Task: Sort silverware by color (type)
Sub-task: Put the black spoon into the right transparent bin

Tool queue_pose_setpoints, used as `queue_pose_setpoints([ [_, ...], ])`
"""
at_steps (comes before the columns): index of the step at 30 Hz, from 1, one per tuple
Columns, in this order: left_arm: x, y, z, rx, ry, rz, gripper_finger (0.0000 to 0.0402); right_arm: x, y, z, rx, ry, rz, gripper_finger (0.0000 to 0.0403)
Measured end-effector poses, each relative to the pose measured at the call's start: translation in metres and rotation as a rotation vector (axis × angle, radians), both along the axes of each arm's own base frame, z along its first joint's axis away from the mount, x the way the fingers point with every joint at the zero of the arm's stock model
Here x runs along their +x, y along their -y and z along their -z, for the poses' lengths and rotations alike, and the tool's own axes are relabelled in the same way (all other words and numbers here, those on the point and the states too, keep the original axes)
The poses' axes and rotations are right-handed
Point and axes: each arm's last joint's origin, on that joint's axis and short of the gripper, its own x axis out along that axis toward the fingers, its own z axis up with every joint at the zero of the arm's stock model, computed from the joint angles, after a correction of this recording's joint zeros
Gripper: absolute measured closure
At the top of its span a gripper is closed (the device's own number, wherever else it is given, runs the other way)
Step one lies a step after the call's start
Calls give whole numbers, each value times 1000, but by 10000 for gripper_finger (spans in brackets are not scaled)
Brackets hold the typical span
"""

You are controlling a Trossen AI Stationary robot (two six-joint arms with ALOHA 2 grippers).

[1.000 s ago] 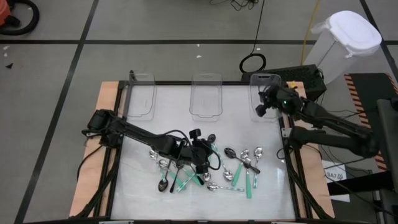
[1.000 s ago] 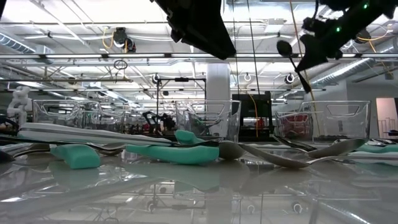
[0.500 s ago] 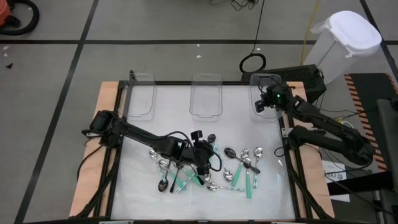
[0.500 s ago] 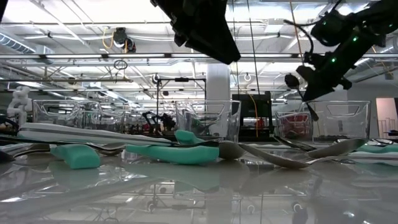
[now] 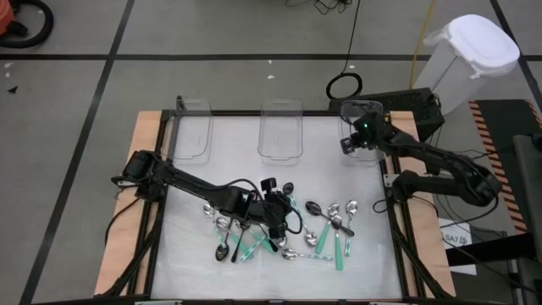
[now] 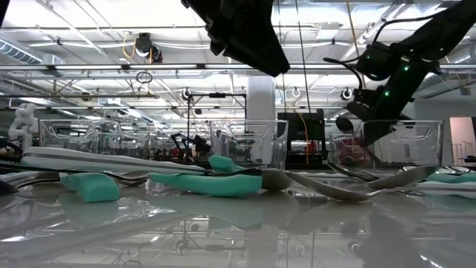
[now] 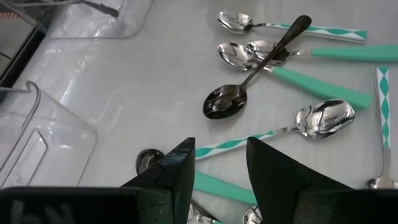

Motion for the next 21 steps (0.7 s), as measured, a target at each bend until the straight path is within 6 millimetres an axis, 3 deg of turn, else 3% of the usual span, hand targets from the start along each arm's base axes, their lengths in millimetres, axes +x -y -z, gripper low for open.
queue_pose_setpoints([
  [21,0,2,0,-2,0,4,256,-1,7,10,72,12,90,399],
])
